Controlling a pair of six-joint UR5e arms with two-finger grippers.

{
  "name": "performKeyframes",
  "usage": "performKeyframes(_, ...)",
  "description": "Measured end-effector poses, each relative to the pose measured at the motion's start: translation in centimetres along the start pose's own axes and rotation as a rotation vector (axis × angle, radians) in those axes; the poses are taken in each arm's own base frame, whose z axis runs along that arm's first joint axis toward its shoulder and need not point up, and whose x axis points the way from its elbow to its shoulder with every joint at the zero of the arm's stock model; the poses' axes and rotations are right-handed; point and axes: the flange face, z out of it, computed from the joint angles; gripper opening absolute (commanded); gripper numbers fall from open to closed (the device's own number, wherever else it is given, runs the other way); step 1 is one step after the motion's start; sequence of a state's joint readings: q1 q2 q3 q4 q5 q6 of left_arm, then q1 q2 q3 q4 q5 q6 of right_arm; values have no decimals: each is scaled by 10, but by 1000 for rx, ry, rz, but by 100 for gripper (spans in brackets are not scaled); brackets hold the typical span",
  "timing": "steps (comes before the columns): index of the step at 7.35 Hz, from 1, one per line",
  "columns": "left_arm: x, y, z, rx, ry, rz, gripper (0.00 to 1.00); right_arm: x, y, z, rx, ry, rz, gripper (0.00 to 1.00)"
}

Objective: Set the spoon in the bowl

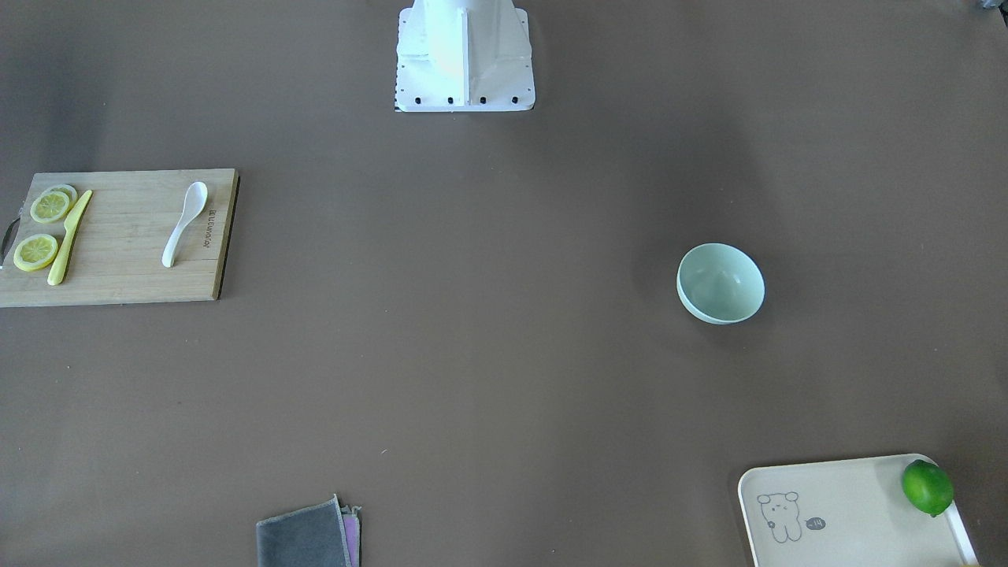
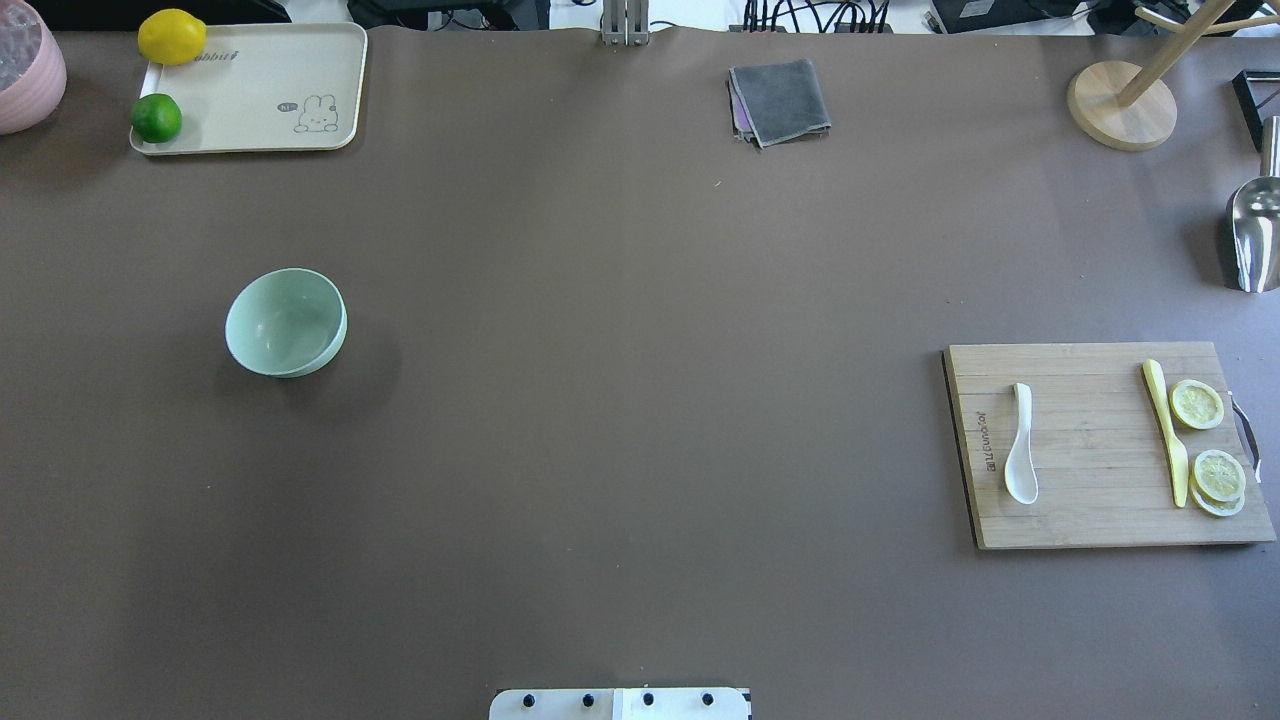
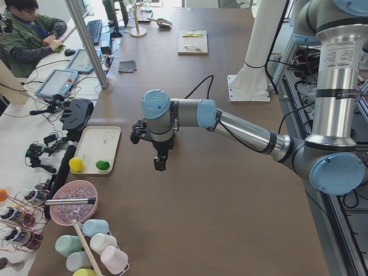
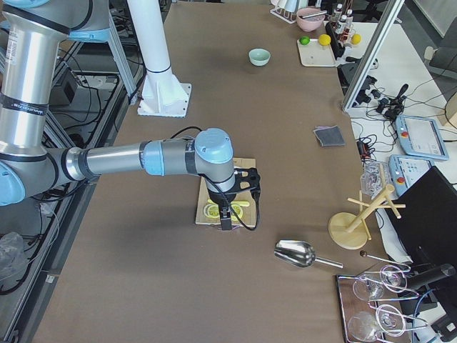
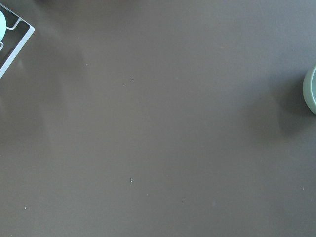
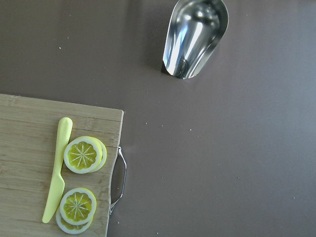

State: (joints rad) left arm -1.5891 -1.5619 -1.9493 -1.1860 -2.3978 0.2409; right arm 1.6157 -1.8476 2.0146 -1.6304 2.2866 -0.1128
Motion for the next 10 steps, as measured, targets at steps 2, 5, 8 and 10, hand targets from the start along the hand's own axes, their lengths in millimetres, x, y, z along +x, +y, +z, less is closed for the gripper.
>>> performKeyframes(2,2,15,0,1,0,-3,99,0,3,2,16,-4,-35,100)
performKeyframes(5,6,-14,-4,75,-7,88,99,-8,2,-1,39,-67,-46,100)
performKeyframes(8,-10,-64,6,224,3,172,99,-17,-11,-9,68,-85,-46,100)
performKeyframes(10,3,-82,19,285,23,212,98,-26,-20,-9,72,-96,2,100)
